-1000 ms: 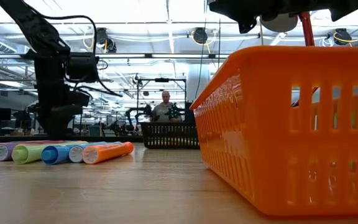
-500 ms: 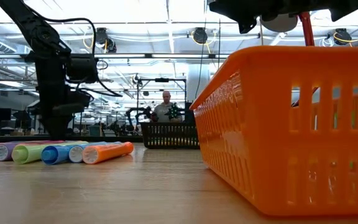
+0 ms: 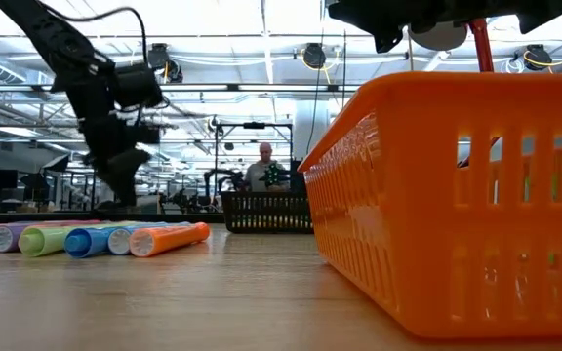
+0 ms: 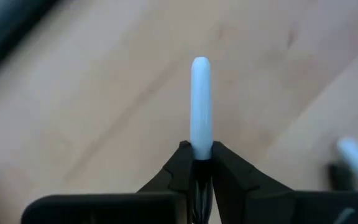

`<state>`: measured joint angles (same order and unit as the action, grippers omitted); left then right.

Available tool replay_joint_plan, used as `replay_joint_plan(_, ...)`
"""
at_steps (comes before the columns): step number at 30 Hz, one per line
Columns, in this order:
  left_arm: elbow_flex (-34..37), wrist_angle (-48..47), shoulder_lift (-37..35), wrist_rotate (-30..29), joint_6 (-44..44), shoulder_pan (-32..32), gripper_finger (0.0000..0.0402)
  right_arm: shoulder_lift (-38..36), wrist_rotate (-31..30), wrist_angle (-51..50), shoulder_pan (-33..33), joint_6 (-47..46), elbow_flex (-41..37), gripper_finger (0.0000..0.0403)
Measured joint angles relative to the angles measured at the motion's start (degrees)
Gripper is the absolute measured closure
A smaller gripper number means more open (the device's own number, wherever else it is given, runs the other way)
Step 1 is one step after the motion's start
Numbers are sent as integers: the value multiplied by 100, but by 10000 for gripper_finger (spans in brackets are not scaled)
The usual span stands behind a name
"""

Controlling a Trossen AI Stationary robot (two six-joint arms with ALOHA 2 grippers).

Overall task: Pick & Place Markers
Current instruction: Put the black highlighter pen into the green bin

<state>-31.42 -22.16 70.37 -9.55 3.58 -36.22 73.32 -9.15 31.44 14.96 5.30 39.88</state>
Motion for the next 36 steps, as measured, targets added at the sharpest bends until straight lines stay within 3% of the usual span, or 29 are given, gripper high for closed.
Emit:
replay_joint_plan(3, -61, 229, -326, 14, 12, 156, 364, -2, 0, 0, 0, 3, 0, 287)
replay_joint_plan(7, -61, 967, -845, 451, -175, 614, 364, 0, 0, -46, 0, 9, 0, 287)
replay_joint_plan(15, -70, 3079, -1225, 1365, -1092, 2151, 364, 0, -268, -79, 0, 9, -2, 287)
replay_joint_plan(22, -71, 4502, -910, 1493, -1791, 3275, 364, 143, -690, 217, -1, 13, -2, 287)
replay_joint_plan(29, -176, 5091, -341, 1513, -1845, 3688, 364, 978, -880, 1507, -24, 468, -7, 283)
replay_joint_plan(36, -754, 5049, 469, 2066, -1892, 3811, 364, 1497, -863, 2709, -24, 1152, -7, 217)
